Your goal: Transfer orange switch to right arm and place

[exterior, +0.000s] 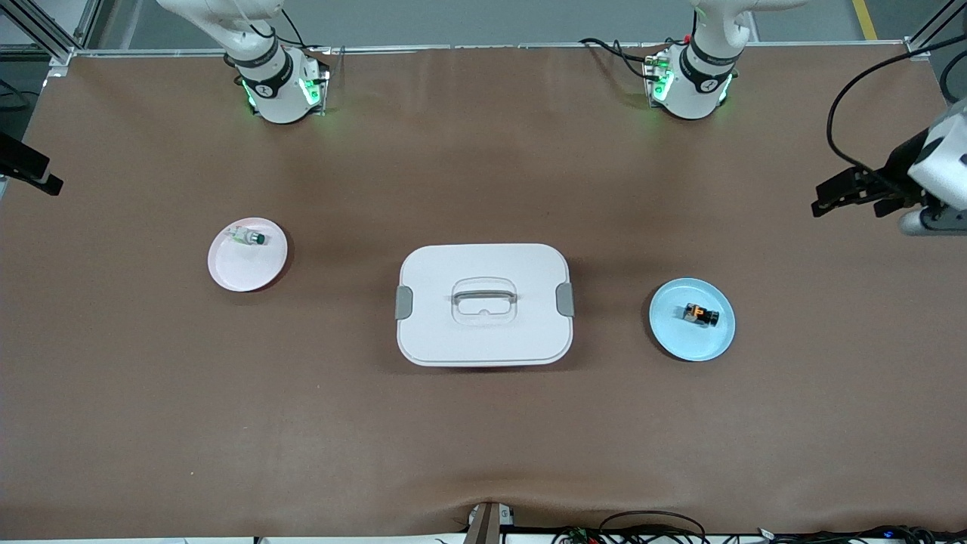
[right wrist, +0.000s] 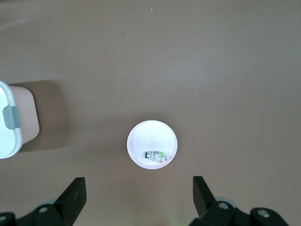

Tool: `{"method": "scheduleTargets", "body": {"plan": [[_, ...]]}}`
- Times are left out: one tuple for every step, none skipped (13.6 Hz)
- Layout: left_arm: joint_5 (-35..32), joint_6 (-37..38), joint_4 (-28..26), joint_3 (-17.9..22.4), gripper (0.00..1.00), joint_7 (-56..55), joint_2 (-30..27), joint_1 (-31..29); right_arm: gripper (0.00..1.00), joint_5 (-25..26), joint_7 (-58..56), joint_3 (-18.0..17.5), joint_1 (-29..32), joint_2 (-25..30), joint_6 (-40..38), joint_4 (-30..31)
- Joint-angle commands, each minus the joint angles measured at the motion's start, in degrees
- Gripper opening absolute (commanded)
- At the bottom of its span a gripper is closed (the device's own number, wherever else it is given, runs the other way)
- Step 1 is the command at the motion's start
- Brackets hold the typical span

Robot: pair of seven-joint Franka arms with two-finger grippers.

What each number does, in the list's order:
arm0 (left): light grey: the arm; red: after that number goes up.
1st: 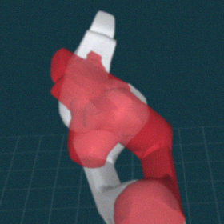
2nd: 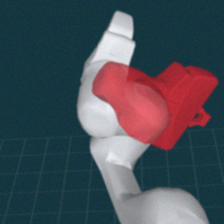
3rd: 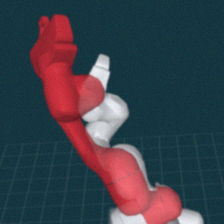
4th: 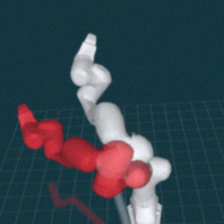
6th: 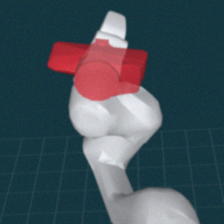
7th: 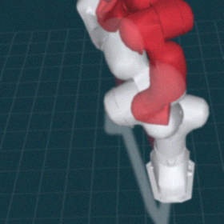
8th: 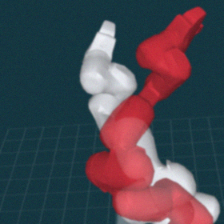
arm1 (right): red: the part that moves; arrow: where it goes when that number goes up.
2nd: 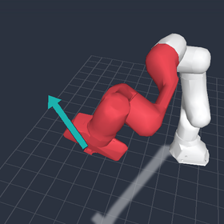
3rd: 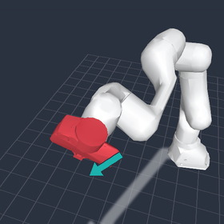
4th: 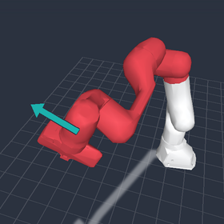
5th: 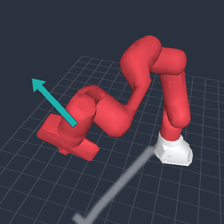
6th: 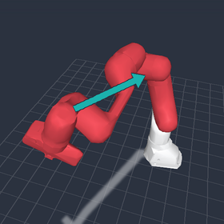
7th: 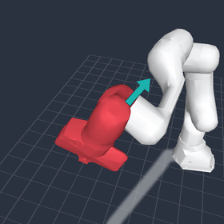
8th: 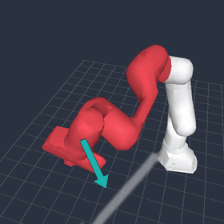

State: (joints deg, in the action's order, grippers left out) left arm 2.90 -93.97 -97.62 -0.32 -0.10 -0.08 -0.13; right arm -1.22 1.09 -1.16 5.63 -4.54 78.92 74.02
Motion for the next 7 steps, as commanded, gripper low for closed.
{"method": "scheduleTargets", "body": {"plan": [[0.7, -3.1, -2.9, -0.3, 1.0, 1.2, 0.5, 0.1, 1.0, -0.2, 0.1, -0.7, 1.1, 1.4, 1.7, 1.1], [0.7, -4.6, -4.1, -0.4, 1.0, 1.8, 1.0, 0.2, 1.0, -0.1, 0.1, -0.7, 1.1, 1.3, 1.9, 1.0], [0.7, -6.0, -4.9, -0.4, 1.0, 2.6, 1.9, 0.2, 1.0, 0.2, -0.2, -0.7, 1.2, 1.2, 1.4, 0.9], [0.7, -7.1, -5.7, -0.5, 1.0, 4.1, 3.1, 0.3, 1.0, 0.3, -0.1, -0.7, 1.1, 1.2, 1.4, 0.9], [0.7, -9.0, -6.8, -0.5, 1.0, 6.1, 4.0, 0.6, 1.0, 0.3, 0.4, -0.7, 1.0, 1.2, 1.4, 0.9], [0.5, -12.2, -8.6, -1.0, 1.0, 6.7, 4.5, 1.0, 1.0, 0.3, 0.6, -0.7, 1.0, 1.2, 1.5, 0.8], [0.3, -16.6, -11.2, -1.7, 1.0, 6.7, 4.6, 1.1, 1.0, 0.2, 0.7, -0.7, 1.1, 1.1, 1.5, 0.8]]}}
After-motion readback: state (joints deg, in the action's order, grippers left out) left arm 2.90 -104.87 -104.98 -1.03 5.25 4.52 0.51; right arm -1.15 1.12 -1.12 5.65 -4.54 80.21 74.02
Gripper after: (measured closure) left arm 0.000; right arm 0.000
